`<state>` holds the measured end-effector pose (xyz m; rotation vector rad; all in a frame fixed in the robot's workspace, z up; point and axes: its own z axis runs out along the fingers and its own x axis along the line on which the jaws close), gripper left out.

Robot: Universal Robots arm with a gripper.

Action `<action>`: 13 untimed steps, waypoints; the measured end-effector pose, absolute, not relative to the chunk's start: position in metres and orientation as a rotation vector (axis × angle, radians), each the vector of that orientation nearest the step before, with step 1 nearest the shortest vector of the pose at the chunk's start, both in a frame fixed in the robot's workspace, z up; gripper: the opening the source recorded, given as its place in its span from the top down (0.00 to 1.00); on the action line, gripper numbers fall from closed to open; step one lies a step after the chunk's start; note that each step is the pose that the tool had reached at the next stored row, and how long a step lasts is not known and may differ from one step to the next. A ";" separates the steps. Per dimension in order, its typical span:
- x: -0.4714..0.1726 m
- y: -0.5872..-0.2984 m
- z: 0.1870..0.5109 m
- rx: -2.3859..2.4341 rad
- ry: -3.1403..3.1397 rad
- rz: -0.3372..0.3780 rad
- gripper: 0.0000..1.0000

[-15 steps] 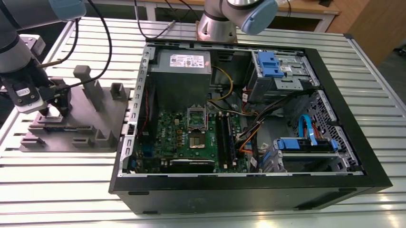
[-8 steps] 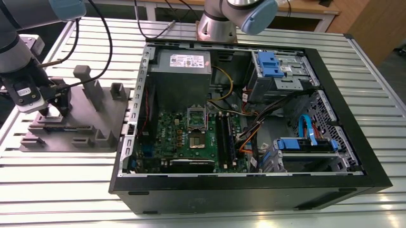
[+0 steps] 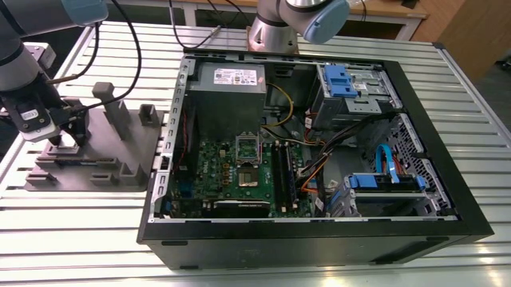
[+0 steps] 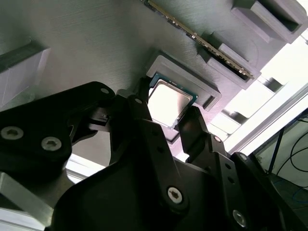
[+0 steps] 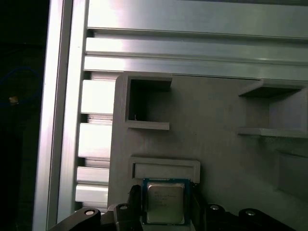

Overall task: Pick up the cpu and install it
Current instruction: 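Pick up the cpu and move it towards the insertion slot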

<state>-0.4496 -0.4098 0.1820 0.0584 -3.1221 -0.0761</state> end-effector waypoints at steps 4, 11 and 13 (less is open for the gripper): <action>-0.450 -0.410 0.182 0.059 -3.122 -0.076 0.48; -0.450 -0.410 0.182 0.065 -3.122 -0.076 0.48; -0.450 -0.410 0.182 0.066 -3.122 -0.076 0.48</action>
